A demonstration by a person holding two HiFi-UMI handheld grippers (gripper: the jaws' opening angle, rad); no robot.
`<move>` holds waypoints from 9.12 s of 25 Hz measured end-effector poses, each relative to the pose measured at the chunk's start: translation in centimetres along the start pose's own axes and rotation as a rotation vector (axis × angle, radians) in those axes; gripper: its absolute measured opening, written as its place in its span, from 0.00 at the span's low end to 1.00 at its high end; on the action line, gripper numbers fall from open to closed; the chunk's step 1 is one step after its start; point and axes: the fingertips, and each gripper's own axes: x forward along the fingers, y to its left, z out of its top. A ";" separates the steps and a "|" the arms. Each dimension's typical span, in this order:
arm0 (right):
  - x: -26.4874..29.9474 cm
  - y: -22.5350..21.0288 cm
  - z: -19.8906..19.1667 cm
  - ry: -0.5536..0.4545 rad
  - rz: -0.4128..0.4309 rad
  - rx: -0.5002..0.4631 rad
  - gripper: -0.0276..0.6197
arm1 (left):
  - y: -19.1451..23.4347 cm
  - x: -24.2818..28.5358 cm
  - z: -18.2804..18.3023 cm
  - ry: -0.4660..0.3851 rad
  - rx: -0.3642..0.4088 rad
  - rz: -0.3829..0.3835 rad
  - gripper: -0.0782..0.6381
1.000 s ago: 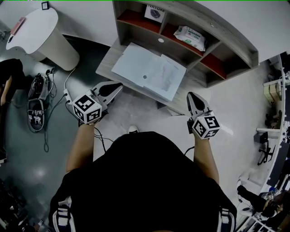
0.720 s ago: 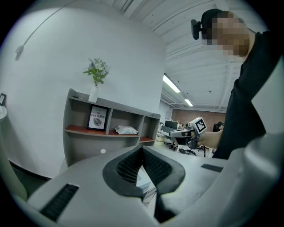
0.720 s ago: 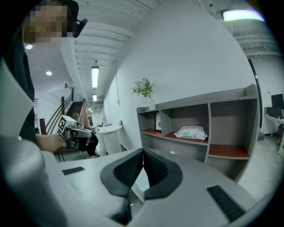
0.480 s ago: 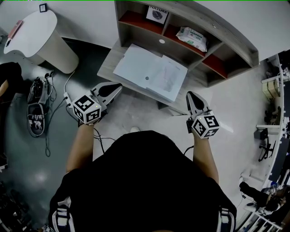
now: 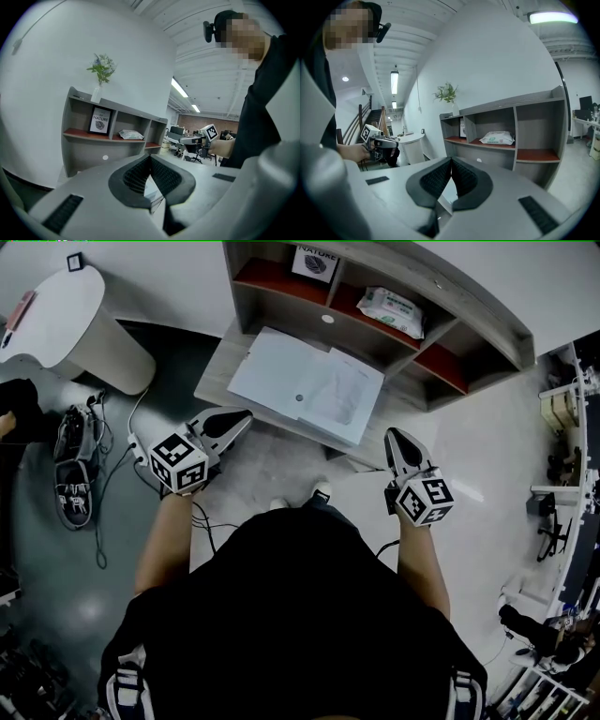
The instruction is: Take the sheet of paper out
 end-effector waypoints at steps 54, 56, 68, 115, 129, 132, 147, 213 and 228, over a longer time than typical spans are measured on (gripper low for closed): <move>11.2 -14.7 2.2 0.057 0.132 0.032 0.06 | 6.5 14.8 3.0 0.057 -0.044 0.074 0.14; 11.6 -15.0 2.2 0.062 0.139 0.030 0.06 | 7.0 15.4 3.2 0.056 -0.044 0.075 0.14; 12.8 -18.0 2.2 0.076 0.180 0.036 0.06 | 7.6 19.5 5.3 0.064 -0.025 0.084 0.14; 15.0 -22.3 -1.5 0.140 0.067 0.105 0.06 | 11.2 27.2 3.6 0.149 -0.053 -0.117 0.14; 13.8 -23.7 -5.5 0.217 -0.044 0.154 0.06 | 13.3 31.0 -2.3 0.219 -0.128 -0.262 0.14; 13.4 -24.0 -6.4 0.237 -0.060 0.161 0.06 | 13.6 31.9 -3.9 0.244 -0.150 -0.276 0.14; 12.3 -25.3 -10.1 0.310 -0.124 0.197 0.06 | 15.3 36.3 -11.9 0.389 -0.268 -0.310 0.20; 7.7 -26.4 -18.2 0.450 -0.197 0.359 0.06 | 16.8 43.0 -34.0 0.883 -0.207 -0.130 0.31; 8.4 -26.5 -18.3 0.454 -0.184 0.361 0.06 | 18.3 43.0 -34.4 0.910 -0.186 -0.078 0.15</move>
